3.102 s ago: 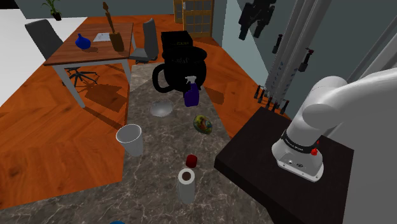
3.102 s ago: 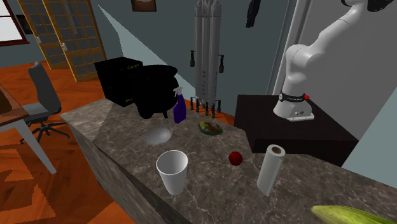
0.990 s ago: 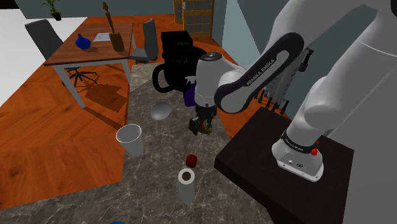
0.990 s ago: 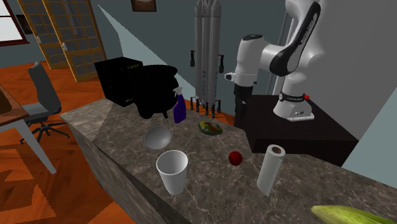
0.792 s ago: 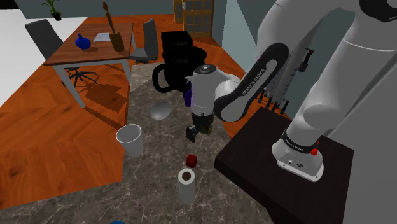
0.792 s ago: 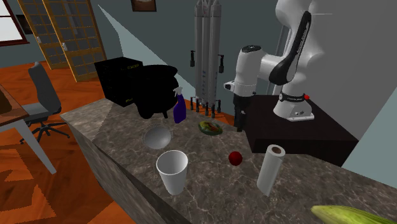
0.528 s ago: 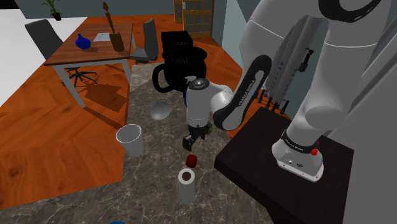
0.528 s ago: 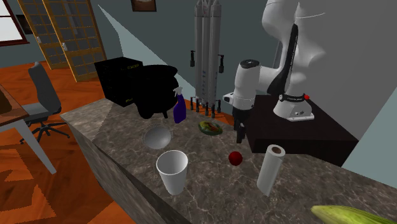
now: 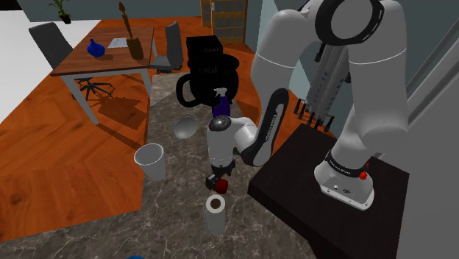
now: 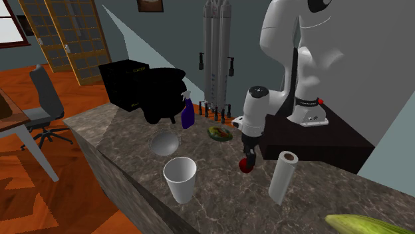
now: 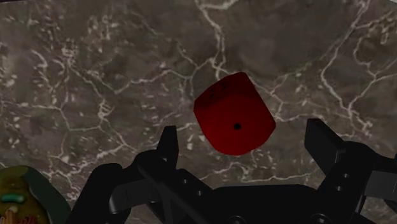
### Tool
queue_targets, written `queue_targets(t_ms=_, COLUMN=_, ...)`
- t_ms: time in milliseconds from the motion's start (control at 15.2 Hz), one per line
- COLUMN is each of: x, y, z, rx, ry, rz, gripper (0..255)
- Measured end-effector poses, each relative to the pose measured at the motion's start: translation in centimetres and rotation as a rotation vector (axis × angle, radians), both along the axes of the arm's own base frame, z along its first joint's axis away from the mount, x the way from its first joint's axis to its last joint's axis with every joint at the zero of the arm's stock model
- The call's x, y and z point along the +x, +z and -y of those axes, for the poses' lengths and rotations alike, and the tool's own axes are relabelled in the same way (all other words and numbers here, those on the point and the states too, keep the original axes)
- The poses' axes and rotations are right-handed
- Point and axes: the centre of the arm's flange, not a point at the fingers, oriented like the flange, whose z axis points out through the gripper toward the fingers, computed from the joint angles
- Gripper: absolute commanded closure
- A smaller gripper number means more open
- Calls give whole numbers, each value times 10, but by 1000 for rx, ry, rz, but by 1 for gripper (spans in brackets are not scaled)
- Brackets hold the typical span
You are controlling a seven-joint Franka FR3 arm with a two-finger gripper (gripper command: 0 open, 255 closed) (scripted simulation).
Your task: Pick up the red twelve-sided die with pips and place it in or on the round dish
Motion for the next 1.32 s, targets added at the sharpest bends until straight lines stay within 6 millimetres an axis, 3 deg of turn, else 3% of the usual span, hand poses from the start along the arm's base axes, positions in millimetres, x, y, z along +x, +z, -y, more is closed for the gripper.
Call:
queue_targets(t_ms=396, x=1, y=-32, z=0, rx=-1, ry=0, rz=0, gripper=0)
queue_targets(t_ms=792, x=0, y=-36, z=0, rx=-1, ry=0, rz=0, gripper=0)
queue_targets(t_ms=858, x=0, y=-36, z=0, rx=-1, ry=0, rz=0, gripper=255)
queue_targets(t_ms=1320, x=0, y=-35, z=0, rx=-1, ry=0, rz=1, gripper=255)
